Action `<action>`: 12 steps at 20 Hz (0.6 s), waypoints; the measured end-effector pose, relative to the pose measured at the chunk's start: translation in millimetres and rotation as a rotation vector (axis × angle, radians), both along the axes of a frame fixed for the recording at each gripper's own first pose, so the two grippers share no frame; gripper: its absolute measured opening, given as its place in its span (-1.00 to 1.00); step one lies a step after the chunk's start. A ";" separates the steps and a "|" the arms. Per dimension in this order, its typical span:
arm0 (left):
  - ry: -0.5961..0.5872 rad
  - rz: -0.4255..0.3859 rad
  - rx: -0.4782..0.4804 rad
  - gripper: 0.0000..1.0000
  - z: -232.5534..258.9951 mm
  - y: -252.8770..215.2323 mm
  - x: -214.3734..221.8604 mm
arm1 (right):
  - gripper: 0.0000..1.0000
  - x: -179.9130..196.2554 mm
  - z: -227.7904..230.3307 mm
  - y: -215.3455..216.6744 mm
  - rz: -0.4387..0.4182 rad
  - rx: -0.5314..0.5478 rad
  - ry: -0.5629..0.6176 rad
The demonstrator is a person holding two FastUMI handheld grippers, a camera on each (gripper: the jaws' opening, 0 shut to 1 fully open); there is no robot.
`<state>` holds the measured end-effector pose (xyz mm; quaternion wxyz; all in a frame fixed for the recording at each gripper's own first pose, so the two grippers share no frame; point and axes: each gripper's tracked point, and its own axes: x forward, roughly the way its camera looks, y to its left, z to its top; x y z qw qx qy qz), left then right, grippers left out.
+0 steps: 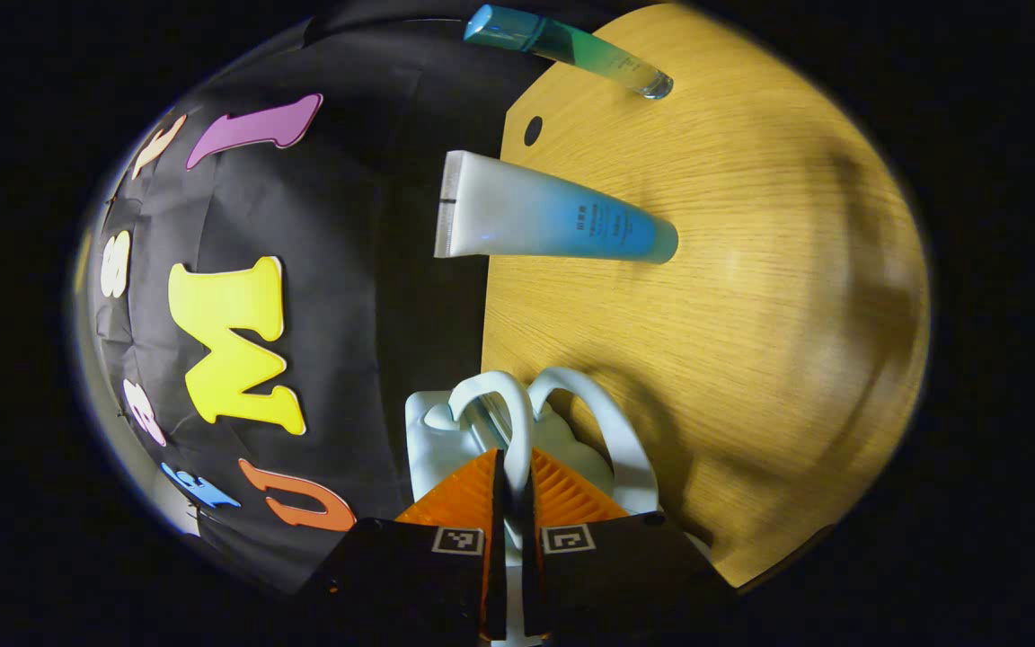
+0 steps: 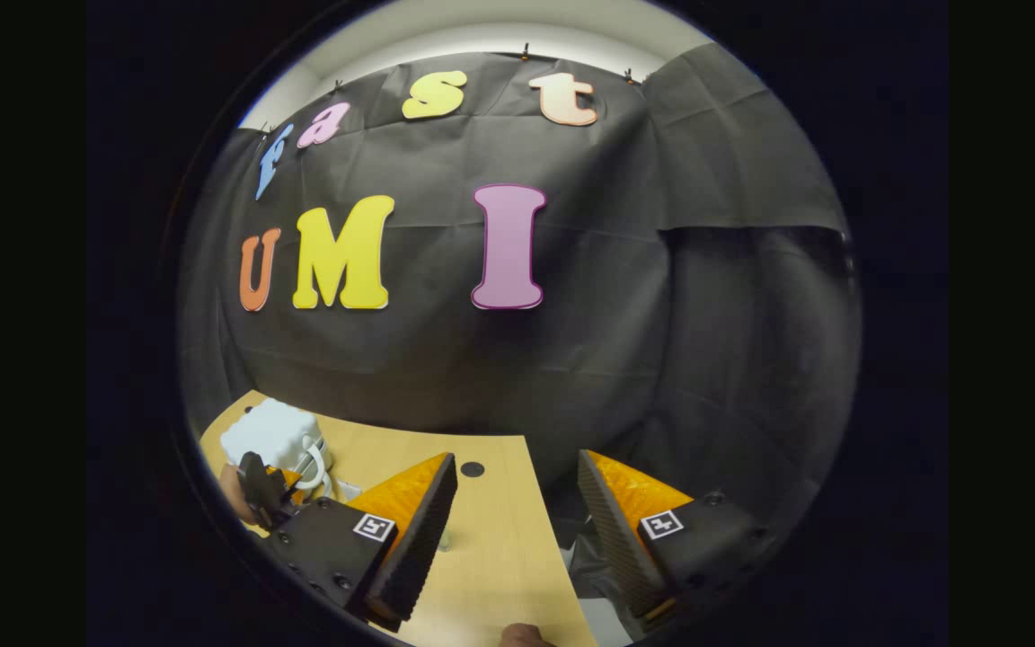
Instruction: First open the suitcase, pack the skin care products into it, and then close the suitcase.
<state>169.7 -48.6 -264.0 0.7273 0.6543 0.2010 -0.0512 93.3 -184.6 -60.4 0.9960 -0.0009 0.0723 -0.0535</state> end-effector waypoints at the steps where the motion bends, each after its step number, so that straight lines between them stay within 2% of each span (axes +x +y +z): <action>1: 0.008 0.003 -0.035 -0.83 4.3 1.8 0.9 | 0.60 -3.5 6.8 4.9 -0.015 0.001 -0.007; 7: -0.037 0.010 -0.287 -0.91 73.8 19.2 -4.3 | 0.60 -24.2 39.1 49.4 -0.063 -0.021 -0.063; 12: -0.119 0.004 -0.455 -0.94 136.9 72.0 -14.8 | 0.61 -40.4 55.3 104.8 -0.081 -0.033 -0.098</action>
